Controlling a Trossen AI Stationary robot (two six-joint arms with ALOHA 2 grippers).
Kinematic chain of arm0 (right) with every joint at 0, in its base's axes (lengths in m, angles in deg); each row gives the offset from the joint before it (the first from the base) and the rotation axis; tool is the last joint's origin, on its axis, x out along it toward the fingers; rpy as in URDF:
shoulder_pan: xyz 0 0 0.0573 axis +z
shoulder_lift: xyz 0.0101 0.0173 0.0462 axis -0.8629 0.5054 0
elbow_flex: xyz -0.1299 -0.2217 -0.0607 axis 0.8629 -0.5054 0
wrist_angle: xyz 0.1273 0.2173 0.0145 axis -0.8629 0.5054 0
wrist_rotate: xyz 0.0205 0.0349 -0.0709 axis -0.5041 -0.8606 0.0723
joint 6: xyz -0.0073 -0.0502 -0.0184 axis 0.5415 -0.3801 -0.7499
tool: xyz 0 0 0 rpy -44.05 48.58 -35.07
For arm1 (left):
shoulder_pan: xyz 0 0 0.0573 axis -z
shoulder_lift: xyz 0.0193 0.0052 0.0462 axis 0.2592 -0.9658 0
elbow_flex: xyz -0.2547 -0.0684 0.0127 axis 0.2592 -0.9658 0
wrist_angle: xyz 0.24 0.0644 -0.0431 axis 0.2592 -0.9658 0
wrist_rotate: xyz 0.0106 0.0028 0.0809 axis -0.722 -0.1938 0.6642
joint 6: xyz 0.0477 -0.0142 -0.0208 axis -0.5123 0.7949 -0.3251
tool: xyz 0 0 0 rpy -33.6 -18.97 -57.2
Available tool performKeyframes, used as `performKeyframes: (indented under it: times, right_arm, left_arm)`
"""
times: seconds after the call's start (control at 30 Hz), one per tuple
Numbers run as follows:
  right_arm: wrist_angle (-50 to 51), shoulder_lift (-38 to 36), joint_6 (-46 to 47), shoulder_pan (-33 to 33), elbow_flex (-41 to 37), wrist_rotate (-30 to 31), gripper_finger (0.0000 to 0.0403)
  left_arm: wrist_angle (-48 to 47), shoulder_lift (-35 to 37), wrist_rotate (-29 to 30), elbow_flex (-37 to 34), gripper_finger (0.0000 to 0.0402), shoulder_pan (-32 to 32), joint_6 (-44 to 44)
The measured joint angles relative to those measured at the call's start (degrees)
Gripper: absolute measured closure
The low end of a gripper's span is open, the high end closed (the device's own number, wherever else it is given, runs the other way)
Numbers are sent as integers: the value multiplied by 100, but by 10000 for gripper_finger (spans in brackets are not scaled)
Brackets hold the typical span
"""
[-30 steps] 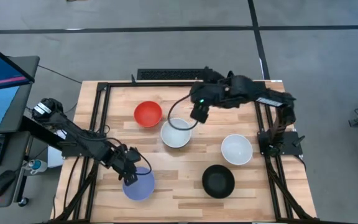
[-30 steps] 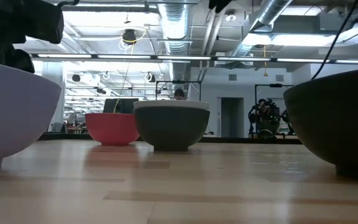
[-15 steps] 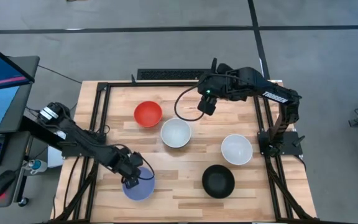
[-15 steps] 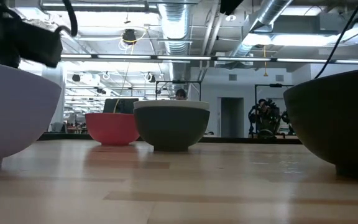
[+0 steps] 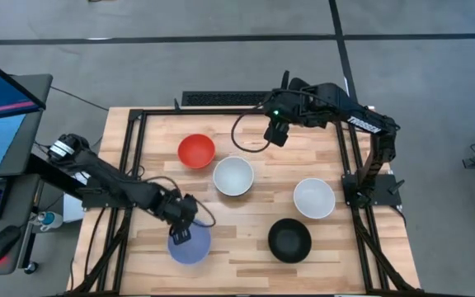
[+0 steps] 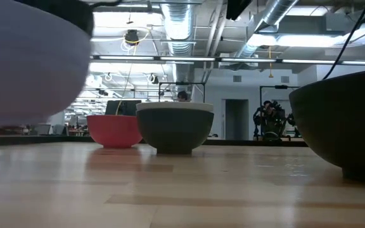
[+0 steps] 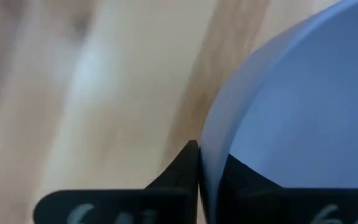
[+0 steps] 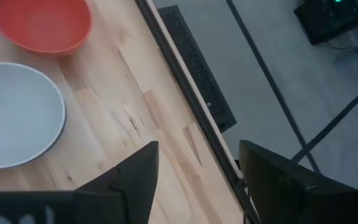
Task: Nest bowls inside each other
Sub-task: Stack the purple bowl on the left white bowl
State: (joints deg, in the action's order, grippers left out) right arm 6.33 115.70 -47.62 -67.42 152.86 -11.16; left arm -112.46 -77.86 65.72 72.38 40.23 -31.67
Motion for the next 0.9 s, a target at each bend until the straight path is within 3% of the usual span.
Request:
performKeyframes:
  times: [0.2, 0.53, 0.7, 0.9]
  right_arm:
    - [0, -2, -210, -363, 0, -2, 158]
    - [2, -11, -213, -1109, 0, -2, 158]
    - [1, -11, -214, -1399, 0, -2, 158]
    - [2, -13, -288, -1640, 0, -6, 158]
  left_arm:
    - [-924, 0, -17, 919, 400, -799, -952]
    - [-1265, -37, -63, 2199, 401, -3080, -3040]
    - [-1256, -619, -293, 2510, 401, -3829, -3866]
    - [-1516, -1820, -579, 3541, 401, -4146, -4842]
